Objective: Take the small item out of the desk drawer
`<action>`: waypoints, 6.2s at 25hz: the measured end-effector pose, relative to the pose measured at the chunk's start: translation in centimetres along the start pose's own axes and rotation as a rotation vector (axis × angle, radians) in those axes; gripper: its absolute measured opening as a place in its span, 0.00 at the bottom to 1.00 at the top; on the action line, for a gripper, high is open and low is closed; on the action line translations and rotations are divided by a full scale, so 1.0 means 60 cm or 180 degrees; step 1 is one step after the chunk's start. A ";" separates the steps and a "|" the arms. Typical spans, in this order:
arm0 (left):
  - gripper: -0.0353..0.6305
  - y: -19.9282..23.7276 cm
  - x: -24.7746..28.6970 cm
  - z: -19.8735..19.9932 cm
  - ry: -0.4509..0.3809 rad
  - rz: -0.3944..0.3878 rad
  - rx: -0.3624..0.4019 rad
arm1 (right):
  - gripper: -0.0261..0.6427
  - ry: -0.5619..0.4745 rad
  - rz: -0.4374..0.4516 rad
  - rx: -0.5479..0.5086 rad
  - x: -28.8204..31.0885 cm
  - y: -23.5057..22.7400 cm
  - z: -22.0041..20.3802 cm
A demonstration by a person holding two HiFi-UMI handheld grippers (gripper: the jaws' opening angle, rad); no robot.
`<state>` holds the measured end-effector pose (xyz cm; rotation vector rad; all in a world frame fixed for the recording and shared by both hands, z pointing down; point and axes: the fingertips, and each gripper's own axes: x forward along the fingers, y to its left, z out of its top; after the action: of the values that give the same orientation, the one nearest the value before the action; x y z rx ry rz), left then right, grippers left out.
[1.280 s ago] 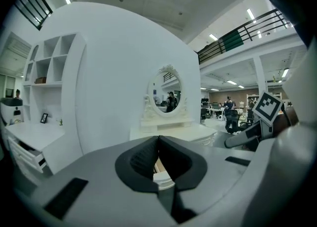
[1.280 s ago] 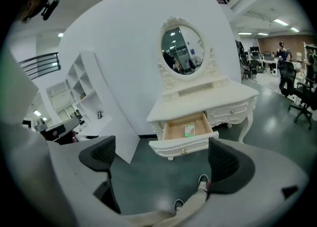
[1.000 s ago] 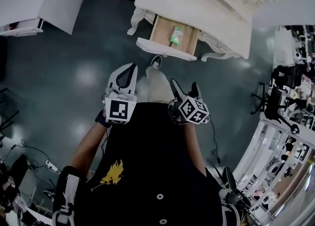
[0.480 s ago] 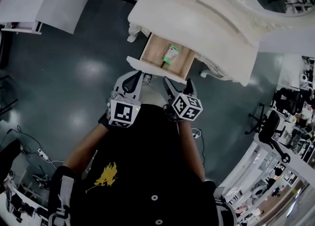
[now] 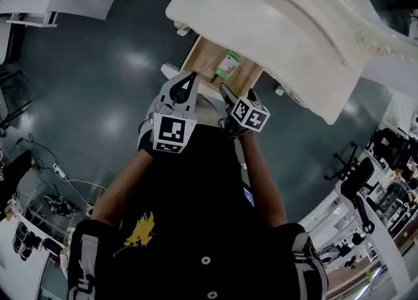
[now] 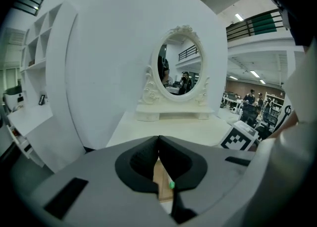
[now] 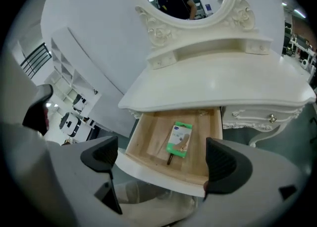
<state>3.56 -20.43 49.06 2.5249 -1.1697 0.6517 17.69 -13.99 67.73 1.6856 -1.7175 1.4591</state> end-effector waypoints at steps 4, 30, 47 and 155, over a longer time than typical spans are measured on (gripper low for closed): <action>0.07 0.004 0.022 -0.005 0.0069 0.0063 -0.0056 | 0.86 0.0203 0.0055 0.0189 0.082 -0.013 0.005; 0.07 0.064 0.036 -0.078 0.0461 0.0399 -0.0426 | 0.79 0.1102 -0.0933 -0.0215 0.344 -0.119 -0.053; 0.07 0.062 0.029 -0.077 0.0447 0.0316 -0.0256 | 0.59 0.1240 -0.0709 -0.0943 0.303 -0.096 -0.060; 0.07 -0.197 -0.033 0.267 -0.1090 -0.0937 0.0786 | 0.55 -0.2841 0.0156 -0.0945 -0.516 0.065 0.290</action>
<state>16.07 -18.57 33.54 3.0279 -0.8226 0.3125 29.08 -12.06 33.89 2.2880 -2.2388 0.3857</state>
